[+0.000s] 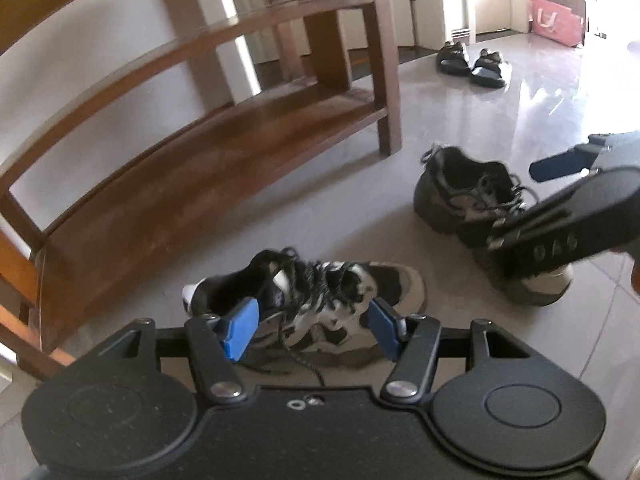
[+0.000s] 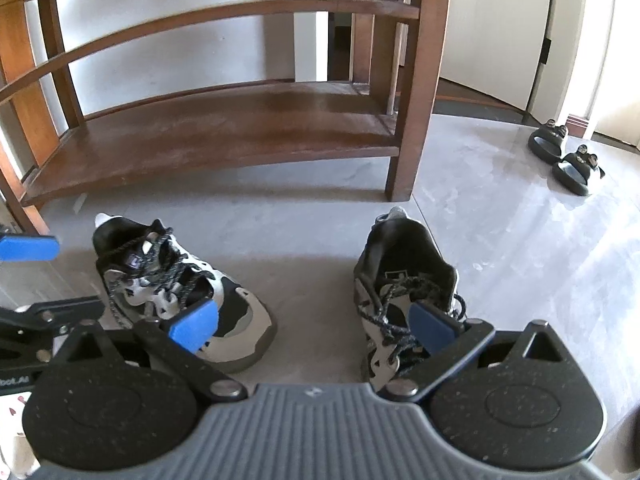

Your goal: Organize scattered shoes

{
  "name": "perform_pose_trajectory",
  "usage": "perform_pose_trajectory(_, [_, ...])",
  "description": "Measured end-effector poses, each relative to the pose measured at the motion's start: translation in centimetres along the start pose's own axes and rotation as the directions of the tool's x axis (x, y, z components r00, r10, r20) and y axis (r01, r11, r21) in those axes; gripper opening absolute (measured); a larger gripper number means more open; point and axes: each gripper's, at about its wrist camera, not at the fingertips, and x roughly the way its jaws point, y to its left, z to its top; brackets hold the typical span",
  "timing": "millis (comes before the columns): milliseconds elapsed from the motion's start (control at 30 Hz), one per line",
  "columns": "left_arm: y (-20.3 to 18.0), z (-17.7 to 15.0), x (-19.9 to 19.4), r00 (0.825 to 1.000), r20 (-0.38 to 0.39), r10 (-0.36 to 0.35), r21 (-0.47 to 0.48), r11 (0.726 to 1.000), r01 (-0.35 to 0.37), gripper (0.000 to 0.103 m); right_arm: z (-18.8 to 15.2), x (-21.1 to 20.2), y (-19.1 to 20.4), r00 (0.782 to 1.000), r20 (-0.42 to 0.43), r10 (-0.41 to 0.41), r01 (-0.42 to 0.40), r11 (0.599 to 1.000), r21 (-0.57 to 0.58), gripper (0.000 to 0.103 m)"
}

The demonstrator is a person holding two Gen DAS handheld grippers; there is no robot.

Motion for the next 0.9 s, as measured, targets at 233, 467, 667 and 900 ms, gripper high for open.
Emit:
perform_pose_trajectory(233, [0.3,-0.2,3.0,0.998,0.026,0.055,-0.140,0.989,-0.050,0.061,0.4,2.0,-0.5,0.998,-0.006,0.061,-0.061,0.998,0.013,0.102])
perform_pose_trajectory(467, [-0.3,-2.3,3.6,0.993,0.062,0.096,-0.329,0.942,-0.070,0.063,0.8,3.0,-1.0,0.996,0.008,0.086,-0.086,0.996,0.000,0.102])
perform_pose_trajectory(667, [0.4,-0.7,4.4,0.983,0.111,0.146,-0.252,0.961,-0.114,0.065,-0.2,3.2,-1.5,0.995,-0.006,0.097,-0.097,0.995,0.027,0.102])
perform_pose_trajectory(900, [2.9,0.0,7.4,0.999,0.029,0.029,-0.199,0.980,-0.022,0.067,-2.2,2.8,-2.4,0.993,-0.044,0.110,-0.107,0.992,0.064,0.102])
